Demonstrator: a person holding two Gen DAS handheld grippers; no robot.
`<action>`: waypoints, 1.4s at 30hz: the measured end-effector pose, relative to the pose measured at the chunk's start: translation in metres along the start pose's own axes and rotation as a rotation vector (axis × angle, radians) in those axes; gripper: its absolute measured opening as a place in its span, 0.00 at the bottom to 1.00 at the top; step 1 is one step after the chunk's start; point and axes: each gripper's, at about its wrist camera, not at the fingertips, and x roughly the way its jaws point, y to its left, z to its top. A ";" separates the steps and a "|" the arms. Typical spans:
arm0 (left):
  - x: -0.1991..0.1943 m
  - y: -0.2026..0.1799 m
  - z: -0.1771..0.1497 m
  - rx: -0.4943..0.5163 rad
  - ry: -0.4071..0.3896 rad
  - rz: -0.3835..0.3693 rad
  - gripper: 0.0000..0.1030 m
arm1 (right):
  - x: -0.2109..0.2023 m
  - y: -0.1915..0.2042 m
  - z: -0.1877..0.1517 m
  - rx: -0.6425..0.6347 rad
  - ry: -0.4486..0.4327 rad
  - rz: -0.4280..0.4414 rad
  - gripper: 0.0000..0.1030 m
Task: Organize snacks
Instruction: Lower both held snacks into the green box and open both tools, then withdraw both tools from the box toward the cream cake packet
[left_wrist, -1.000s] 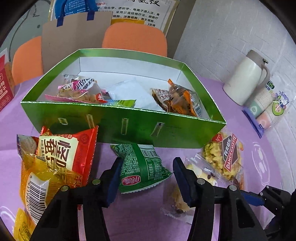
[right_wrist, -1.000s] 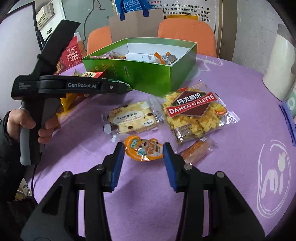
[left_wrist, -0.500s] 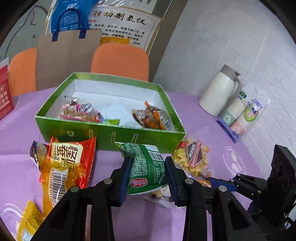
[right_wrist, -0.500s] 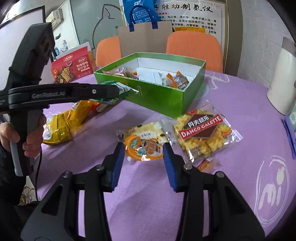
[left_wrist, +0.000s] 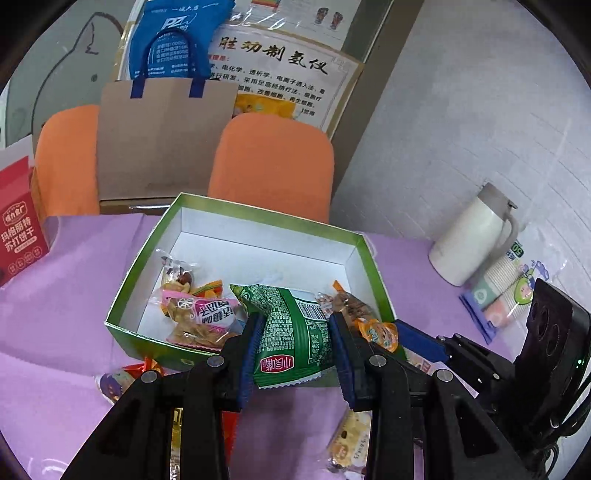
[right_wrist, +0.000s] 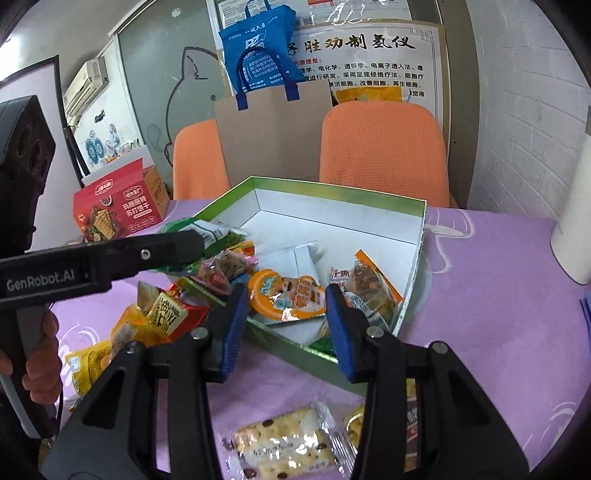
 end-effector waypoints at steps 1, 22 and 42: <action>0.006 0.003 -0.001 0.006 0.005 0.005 0.36 | 0.007 -0.001 0.000 0.002 0.003 0.005 0.45; -0.056 -0.012 -0.055 0.061 -0.059 -0.018 0.86 | -0.086 -0.023 -0.036 0.040 0.038 0.010 0.81; 0.048 -0.087 -0.138 0.411 0.222 0.050 0.59 | -0.135 -0.051 -0.116 0.105 0.102 -0.107 0.84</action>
